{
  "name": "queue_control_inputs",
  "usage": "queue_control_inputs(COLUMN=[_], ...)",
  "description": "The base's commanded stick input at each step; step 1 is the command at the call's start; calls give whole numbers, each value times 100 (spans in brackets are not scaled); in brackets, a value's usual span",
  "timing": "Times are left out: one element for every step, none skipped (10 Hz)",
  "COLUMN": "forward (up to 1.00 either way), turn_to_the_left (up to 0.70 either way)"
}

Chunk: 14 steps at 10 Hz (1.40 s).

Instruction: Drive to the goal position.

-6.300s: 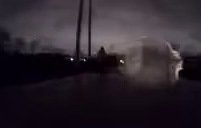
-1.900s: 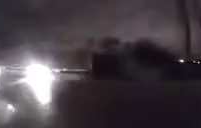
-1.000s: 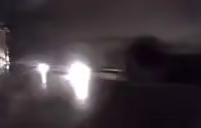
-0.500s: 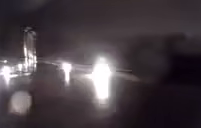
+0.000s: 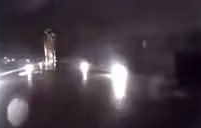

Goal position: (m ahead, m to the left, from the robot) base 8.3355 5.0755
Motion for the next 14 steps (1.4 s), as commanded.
queue_control_inputs(forward=[70,70,70,70,70,70,70,70,70,70,70,70,70,70], turn_to_the_left=[0,0,2,2,2,2,3,21,32,33,33,33,34,34])
